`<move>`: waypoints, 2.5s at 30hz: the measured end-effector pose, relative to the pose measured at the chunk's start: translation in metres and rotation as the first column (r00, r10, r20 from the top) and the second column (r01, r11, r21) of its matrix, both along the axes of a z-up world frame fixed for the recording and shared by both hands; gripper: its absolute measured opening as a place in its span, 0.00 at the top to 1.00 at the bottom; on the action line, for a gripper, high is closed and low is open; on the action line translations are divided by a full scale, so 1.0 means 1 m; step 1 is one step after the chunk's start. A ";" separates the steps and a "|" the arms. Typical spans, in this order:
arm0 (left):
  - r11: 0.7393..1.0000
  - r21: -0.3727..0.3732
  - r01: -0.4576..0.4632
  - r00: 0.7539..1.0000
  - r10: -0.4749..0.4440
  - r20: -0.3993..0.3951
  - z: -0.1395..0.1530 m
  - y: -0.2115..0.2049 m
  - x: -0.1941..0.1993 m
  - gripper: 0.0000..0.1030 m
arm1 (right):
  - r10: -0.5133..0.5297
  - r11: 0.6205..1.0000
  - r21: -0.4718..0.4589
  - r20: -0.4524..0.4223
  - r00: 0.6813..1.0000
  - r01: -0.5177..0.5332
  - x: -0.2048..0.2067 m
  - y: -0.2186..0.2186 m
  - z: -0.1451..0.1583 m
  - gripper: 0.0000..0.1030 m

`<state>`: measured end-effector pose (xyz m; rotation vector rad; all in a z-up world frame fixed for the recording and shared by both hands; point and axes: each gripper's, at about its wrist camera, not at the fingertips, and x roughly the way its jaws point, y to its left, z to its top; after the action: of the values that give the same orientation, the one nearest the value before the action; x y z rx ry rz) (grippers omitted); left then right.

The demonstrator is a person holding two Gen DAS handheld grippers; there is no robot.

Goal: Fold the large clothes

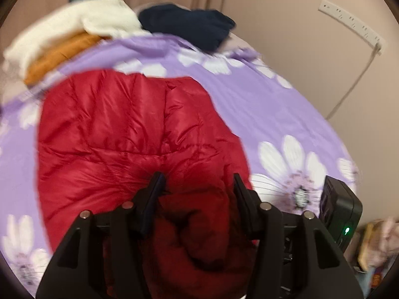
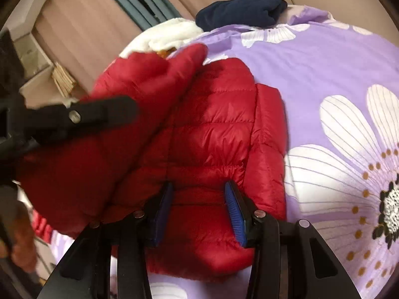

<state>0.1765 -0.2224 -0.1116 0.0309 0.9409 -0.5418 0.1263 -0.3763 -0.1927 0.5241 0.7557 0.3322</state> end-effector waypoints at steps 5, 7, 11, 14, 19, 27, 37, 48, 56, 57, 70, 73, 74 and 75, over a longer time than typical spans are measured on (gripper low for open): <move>0.975 -0.218 0.036 0.992 -0.061 -0.112 -0.003 0.020 0.007 0.31 | -0.034 0.997 0.076 0.027 0.999 0.032 -0.021 -0.023 0.013 0.56; 0.953 -0.301 0.023 0.984 -0.075 -0.163 -0.006 0.029 0.011 0.30 | -0.068 0.993 0.098 0.039 0.997 0.064 -0.028 -0.032 0.020 0.56; 0.908 -0.417 -0.022 0.969 -0.084 -0.232 -0.008 0.042 0.017 0.30 | -0.076 0.979 0.198 0.112 0.991 0.053 -0.033 -0.043 0.038 0.56; 0.898 -0.439 -0.035 0.962 -0.089 -0.259 -0.007 0.043 0.017 0.30 | -0.020 0.981 0.196 0.168 0.986 -0.014 -0.033 -0.032 0.055 0.56; 0.897 -0.441 -0.027 0.949 -0.116 -0.294 -0.004 0.042 0.025 0.30 | 0.113 0.985 0.095 0.280 0.953 -0.144 -0.030 0.003 0.072 0.56; 0.892 -0.451 -0.020 0.919 -0.161 -0.360 -0.007 0.054 0.056 0.33 | 0.225 0.966 -0.156 0.124 0.966 -0.205 -0.014 0.041 0.042 0.66; 0.937 -0.339 -0.090 0.988 0.039 -0.153 0.041 0.108 0.074 0.34 | 0.194 0.973 -0.142 0.056 0.979 -0.184 -0.007 0.039 0.011 0.68; 0.994 -0.075 -0.079 0.986 0.066 -0.153 -0.017 0.086 0.118 0.54 | 0.186 0.978 -0.103 0.069 0.980 -0.179 -0.003 0.033 0.004 0.69; 0.999 -0.010 -0.052 0.988 0.050 -0.145 -0.030 0.074 0.120 0.54 | 0.152 0.986 -0.082 0.048 0.987 -0.148 -0.009 0.025 0.018 0.68; 0.999 -0.015 -0.051 0.988 0.048 -0.147 -0.029 0.075 0.119 0.54 | 0.142 0.988 -0.067 0.057 0.988 -0.138 -0.011 0.020 0.024 0.68; 0.999 -0.023 -0.047 0.990 0.043 -0.136 -0.026 0.073 0.117 0.54 | 0.072 0.980 -0.194 0.171 0.983 -0.038 0.043 0.020 0.075 0.67; 0.999 -0.019 -0.049 0.990 0.046 -0.133 -0.027 0.073 0.118 0.54 | 0.065 0.969 -0.245 0.088 0.994 -0.042 0.063 0.027 0.056 0.67; 0.999 -0.019 -0.050 0.990 0.047 -0.134 -0.027 0.073 0.118 0.54 | 0.069 0.967 -0.248 0.063 0.996 -0.051 0.068 0.027 0.049 0.67; 0.999 -0.018 -0.050 0.990 0.048 -0.135 -0.028 0.073 0.119 0.54 | 0.067 0.969 -0.242 0.048 0.997 -0.054 0.069 0.026 0.043 0.67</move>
<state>0.2954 -0.1497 -0.1399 -0.0481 1.0646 -0.5128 0.1956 -0.3500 -0.1493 0.2617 0.7470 0.3055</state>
